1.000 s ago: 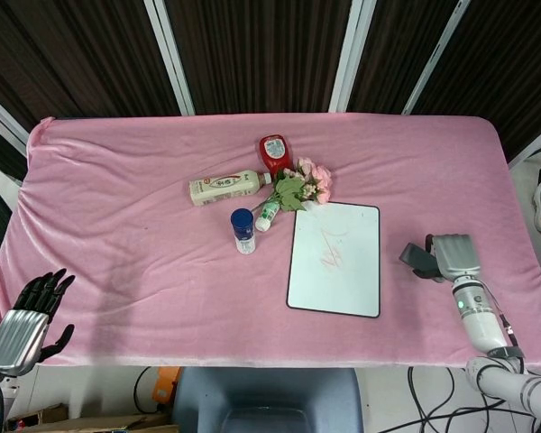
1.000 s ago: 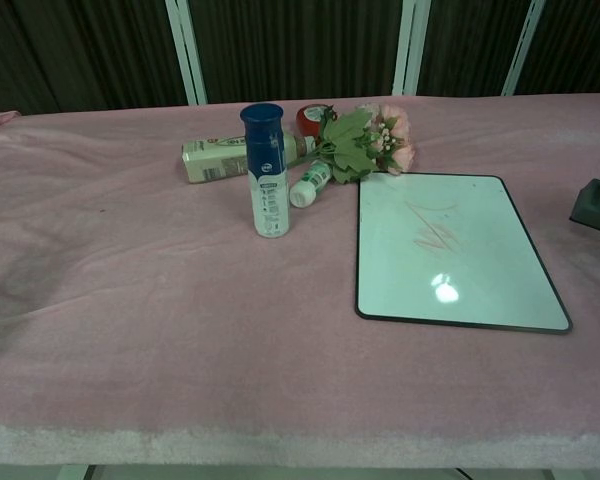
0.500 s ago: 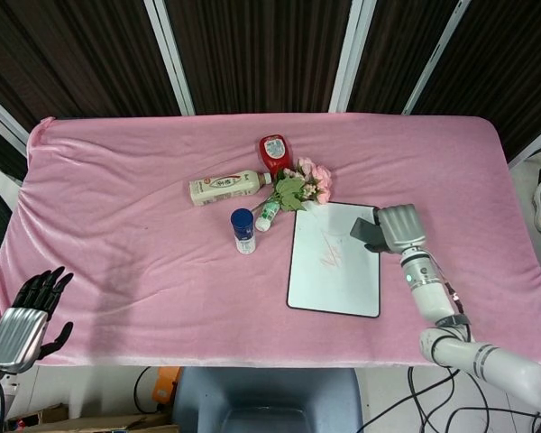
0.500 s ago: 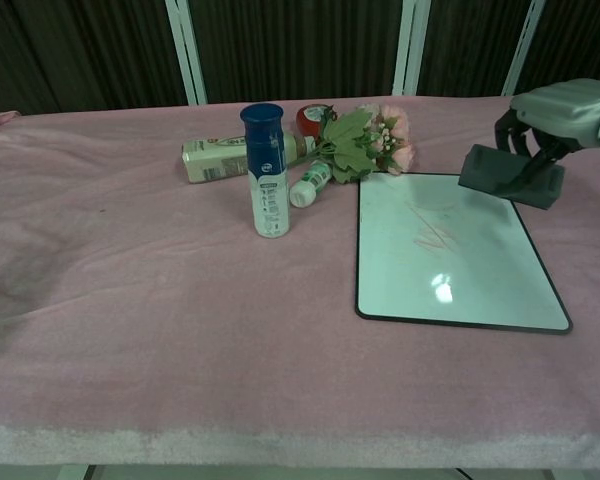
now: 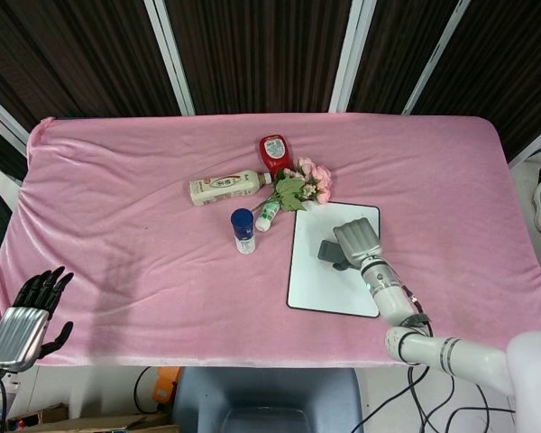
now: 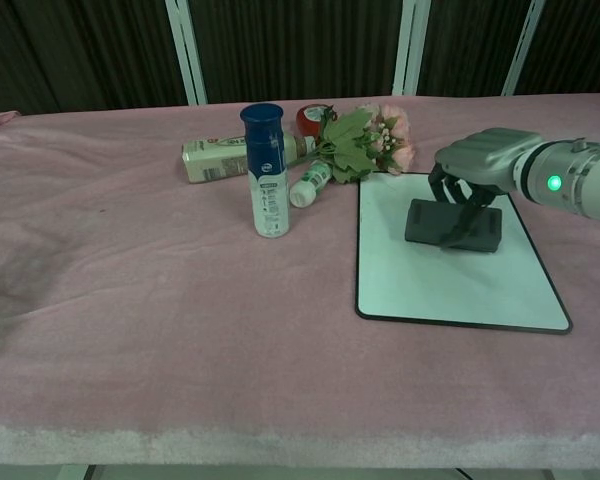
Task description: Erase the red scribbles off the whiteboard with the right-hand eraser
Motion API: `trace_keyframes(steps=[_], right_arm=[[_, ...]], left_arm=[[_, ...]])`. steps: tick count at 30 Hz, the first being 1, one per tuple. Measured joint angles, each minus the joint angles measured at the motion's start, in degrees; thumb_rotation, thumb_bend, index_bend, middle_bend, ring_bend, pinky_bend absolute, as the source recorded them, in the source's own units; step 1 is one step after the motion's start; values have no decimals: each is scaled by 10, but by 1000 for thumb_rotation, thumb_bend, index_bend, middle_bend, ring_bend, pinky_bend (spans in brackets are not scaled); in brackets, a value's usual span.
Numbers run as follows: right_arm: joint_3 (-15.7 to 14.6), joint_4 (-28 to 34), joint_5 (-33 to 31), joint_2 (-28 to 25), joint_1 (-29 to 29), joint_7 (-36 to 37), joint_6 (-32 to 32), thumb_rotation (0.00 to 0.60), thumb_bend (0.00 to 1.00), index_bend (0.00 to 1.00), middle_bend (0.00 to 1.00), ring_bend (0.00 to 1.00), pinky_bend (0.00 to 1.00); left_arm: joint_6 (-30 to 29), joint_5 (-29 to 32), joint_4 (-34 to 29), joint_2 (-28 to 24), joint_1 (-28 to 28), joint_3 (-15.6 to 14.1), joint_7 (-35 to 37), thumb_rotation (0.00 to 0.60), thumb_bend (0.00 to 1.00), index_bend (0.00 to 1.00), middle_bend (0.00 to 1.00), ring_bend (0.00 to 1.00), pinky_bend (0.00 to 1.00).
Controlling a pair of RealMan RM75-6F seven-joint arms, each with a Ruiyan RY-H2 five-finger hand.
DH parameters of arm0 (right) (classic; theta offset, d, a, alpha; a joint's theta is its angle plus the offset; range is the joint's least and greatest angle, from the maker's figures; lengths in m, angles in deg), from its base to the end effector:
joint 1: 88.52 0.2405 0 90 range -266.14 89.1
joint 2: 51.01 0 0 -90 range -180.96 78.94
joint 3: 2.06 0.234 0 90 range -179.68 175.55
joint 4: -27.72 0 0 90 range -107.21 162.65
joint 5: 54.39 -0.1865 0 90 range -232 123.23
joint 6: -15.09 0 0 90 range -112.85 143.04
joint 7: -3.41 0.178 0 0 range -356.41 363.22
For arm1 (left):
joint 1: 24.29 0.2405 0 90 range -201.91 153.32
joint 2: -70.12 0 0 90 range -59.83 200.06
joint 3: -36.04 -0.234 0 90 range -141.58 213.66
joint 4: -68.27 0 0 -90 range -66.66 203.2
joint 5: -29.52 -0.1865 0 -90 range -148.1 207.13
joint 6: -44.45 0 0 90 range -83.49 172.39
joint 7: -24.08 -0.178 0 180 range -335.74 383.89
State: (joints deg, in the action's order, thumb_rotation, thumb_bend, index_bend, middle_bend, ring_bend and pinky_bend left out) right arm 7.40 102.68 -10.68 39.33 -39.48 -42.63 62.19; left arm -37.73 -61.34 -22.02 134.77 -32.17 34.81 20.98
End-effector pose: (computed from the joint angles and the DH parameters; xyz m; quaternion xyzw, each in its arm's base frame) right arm -0.1634 -0.3922 -0.0161 0.7931 -0.2966 0.1821 0.4999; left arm -0.2735 0.2113 0.1453 -0.6668 -0.3603 -0.3570 0.5461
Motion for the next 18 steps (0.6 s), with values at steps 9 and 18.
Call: trace_keyframes(steps=[9, 18], right_arm=[[-21, 15, -3, 8, 13, 9, -7, 600, 434, 874, 708, 701, 771], [-28, -30, -29, 31, 36, -20, 4, 600, 433, 875, 708, 701, 771]], left_arm=[[3, 3, 1, -1, -1, 1, 2, 600, 393, 0, 0, 0, 96], [3, 8, 0, 1, -1, 3, -6, 600, 394, 0, 1, 0, 96]])
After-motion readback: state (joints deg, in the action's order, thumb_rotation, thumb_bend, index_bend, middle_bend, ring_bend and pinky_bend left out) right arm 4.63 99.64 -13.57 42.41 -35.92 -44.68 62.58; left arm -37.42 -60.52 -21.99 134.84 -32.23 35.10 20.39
